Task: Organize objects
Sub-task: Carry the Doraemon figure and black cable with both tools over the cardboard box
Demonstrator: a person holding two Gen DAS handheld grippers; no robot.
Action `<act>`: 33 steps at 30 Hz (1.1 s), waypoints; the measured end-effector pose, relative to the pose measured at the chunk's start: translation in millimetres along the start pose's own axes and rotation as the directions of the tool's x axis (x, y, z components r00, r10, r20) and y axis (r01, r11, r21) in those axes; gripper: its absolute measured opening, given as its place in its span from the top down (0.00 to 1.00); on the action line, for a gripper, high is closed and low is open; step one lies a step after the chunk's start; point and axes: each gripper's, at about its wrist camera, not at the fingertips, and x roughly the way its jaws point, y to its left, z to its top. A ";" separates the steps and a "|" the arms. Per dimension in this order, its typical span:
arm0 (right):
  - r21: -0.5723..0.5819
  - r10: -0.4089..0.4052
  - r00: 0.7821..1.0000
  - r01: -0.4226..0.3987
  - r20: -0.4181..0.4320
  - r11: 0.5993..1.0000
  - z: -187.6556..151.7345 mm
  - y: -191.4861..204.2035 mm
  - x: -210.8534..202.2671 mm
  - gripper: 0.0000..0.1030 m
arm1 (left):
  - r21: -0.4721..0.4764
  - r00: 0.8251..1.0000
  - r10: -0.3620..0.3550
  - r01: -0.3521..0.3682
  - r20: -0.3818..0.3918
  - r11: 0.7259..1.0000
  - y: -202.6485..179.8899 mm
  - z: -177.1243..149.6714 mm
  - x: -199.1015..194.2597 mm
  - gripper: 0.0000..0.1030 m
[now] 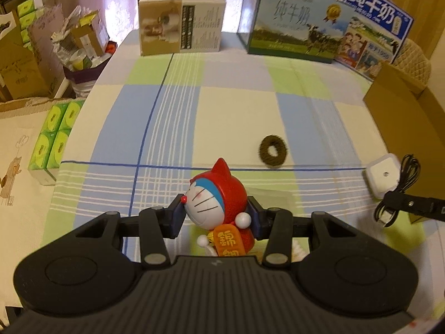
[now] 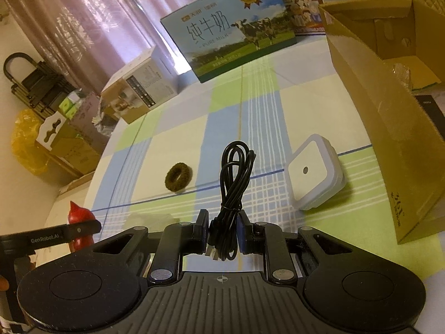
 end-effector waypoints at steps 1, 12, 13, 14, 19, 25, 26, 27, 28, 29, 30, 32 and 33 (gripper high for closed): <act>-0.001 0.004 1.000 -0.004 0.004 1.000 -0.7 0.2 -3.4 0.83 | 0.004 1.000 -0.005 0.005 0.006 1.000 -3.0 0.1 -4.1 0.60; -0.036 0.025 0.999 -0.024 0.026 0.999 -5.2 0.4 -51.3 0.83 | 0.047 0.993 -0.111 0.108 0.049 0.993 -49.0 -4.2 -44.2 0.60; -0.037 0.026 0.999 -0.025 0.029 0.999 -5.0 -0.4 -56.0 0.83 | 0.055 0.991 -0.125 0.122 0.049 0.991 -55.7 -4.8 -46.9 0.60; -0.038 0.027 0.999 -0.026 0.033 0.999 -4.5 -1.7 -61.4 0.83 | 0.061 0.989 -0.137 0.134 0.049 0.989 -61.9 -5.0 -48.9 0.60; -0.042 0.020 0.998 -0.017 0.065 0.999 -1.0 -11.8 -88.0 0.84 | 0.106 0.980 -0.192 0.185 0.054 0.977 -97.1 -3.3 -54.3 0.60; -0.027 -0.015 0.993 0.018 0.114 0.999 6.4 -37.4 -120.1 0.83 | 0.167 0.965 -0.256 0.243 0.058 0.955 -148.3 3.4 -53.9 0.60; -0.021 -0.023 0.992 0.026 0.123 0.999 8.2 -43.3 -125.7 0.83 | 0.178 0.962 -0.267 0.253 0.058 0.951 -158.0 5.1 -53.6 0.60; -0.017 -0.029 0.991 0.032 0.131 0.999 9.4 -49.0 -130.7 0.83 | 0.188 0.959 -0.276 0.261 0.060 0.947 -166.8 6.5 -53.5 0.60; -0.012 -0.036 0.990 0.038 0.138 0.999 11.1 -54.6 -135.7 0.83 | 0.201 0.956 -0.286 0.269 0.064 0.942 -177.0 8.4 -53.7 0.60; -0.007 -0.045 0.988 0.046 0.147 0.999 12.9 -60.8 -141.1 0.83 | 0.212 0.953 -0.295 0.276 0.067 0.938 -186.6 10.4 -53.5 0.60; -0.003 -0.052 0.987 0.053 0.154 0.999 14.5 -66.8 -146.0 0.83 | 0.220 0.950 -0.304 0.283 0.069 0.934 -194.8 12.1 -52.7 0.60; 0.004 -0.066 0.983 0.066 0.170 0.998 19.4 -79.2 -155.7 0.83 | 0.241 0.943 -0.323 0.298 0.074 0.924 -214.7 16.7 -51.9 0.60; 0.006 -0.073 0.981 0.073 0.180 0.997 22.7 -86.4 -162.0 0.83 | 0.250 0.941 -0.330 0.303 0.077 0.920 -222.5 18.1 -51.7 0.60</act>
